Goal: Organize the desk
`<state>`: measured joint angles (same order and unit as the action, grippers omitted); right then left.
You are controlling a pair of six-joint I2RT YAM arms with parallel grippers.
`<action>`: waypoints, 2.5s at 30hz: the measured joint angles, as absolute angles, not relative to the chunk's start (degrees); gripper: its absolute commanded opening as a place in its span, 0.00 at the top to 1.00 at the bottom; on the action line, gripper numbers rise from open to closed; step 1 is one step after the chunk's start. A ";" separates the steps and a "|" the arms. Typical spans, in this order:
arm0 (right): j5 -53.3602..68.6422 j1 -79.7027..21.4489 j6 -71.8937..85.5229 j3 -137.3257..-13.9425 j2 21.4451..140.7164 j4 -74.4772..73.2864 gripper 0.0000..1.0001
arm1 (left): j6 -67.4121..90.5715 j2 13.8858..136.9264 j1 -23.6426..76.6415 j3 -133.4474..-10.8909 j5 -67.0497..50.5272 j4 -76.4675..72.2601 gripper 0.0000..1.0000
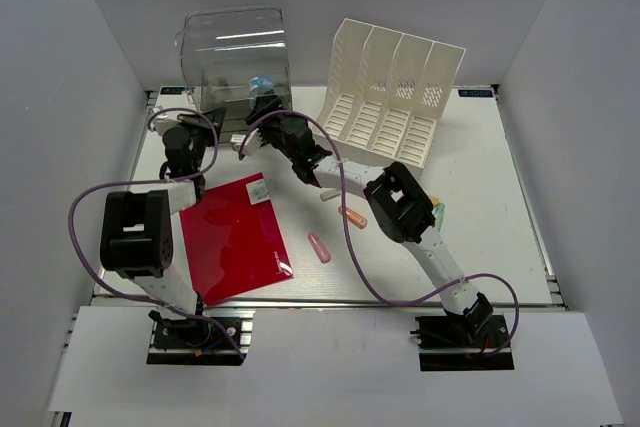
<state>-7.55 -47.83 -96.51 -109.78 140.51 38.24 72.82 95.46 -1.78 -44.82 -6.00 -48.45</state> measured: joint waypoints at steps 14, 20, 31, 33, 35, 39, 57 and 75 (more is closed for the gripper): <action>-7.53 -47.64 -96.42 -108.86 139.96 39.20 1.00 | 71.92 99.68 -3.64 -50.04 -8.14 -57.60 0.84; -7.42 -47.64 -96.42 -108.86 139.44 40.10 1.00 | 72.95 99.66 -3.64 -49.89 -10.13 -62.02 0.84; -7.25 -47.62 -96.20 -113.60 140.31 39.99 1.00 | 74.65 98.56 -3.64 -50.72 -12.75 -64.77 0.83; -7.16 -47.57 -95.96 -116.77 141.27 39.53 1.00 | 74.78 98.32 -3.64 -51.22 -12.99 -64.95 0.83; -6.94 -47.46 -95.61 -120.38 142.74 39.11 1.00 | 74.85 98.13 -3.64 -51.59 -13.15 -65.19 0.83; -6.15 -46.87 -95.26 -123.26 144.57 38.98 1.00 | 74.89 97.62 -3.64 -51.62 -13.26 -65.63 0.83; -5.39 -44.69 -90.37 -125.27 149.29 35.97 0.59 | 75.53 97.62 -3.66 -51.62 -14.52 -65.67 0.83; -5.34 -44.91 -85.69 -121.62 143.00 32.67 0.11 | 75.92 97.62 -3.64 -51.72 -14.87 -65.34 0.83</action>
